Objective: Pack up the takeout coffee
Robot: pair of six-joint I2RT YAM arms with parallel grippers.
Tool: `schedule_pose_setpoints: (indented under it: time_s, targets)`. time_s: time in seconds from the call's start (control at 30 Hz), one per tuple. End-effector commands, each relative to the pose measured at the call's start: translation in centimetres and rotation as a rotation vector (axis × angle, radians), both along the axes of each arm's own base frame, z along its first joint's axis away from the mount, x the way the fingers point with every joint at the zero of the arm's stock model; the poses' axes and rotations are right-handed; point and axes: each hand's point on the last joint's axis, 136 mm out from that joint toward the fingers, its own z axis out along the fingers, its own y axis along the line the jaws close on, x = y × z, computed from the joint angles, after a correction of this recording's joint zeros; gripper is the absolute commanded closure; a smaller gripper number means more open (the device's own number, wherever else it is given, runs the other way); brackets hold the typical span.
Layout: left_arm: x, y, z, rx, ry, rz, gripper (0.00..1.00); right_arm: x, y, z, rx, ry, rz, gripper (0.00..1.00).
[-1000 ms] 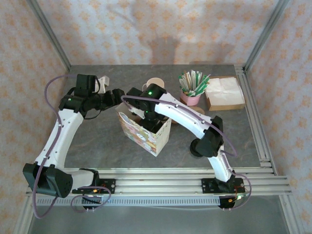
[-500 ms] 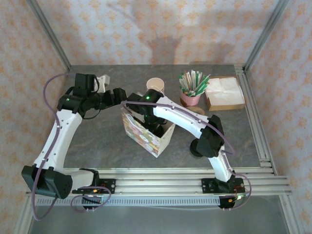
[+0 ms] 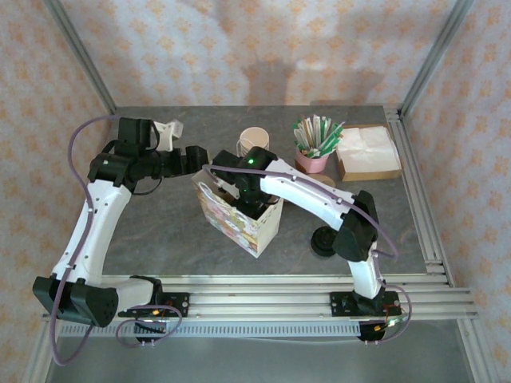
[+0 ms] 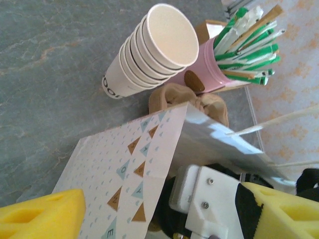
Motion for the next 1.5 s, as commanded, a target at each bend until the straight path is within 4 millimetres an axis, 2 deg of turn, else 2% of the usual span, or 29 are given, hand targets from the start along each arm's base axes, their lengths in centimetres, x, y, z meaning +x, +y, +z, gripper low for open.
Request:
schedule_pose_setpoints:
  time_s: [0.0, 0.23, 0.63, 1.0, 1.47]
  targets:
    - [-0.8, -0.6, 0.2, 0.014, 0.008, -0.074, 0.22, 0.1, -0.4, 1.2, 0.015, -0.033, -0.013, 0.6]
    - [-1.3, -0.8, -1.5, 0.045, 0.042, -0.13, 0.26, -0.3, -0.8, 0.8, 0.009, -0.019, -0.013, 0.6]
    - [-0.6, 1.0, -5.0, 0.172, 0.126, -0.088, 0.29, -0.6, -0.5, -0.4, 0.036, -0.004, -0.03, 0.6]
    - [-0.4, 1.4, -5.7, 0.206, 0.147, -0.078, 0.3, -1.2, -0.8, -2.1, 0.043, 0.019, -0.046, 0.61]
    - [-0.5, 1.2, -5.4, 0.208, 0.139, -0.083, 0.3, -1.9, -1.6, -4.4, 0.003, 0.054, -0.052, 0.62]
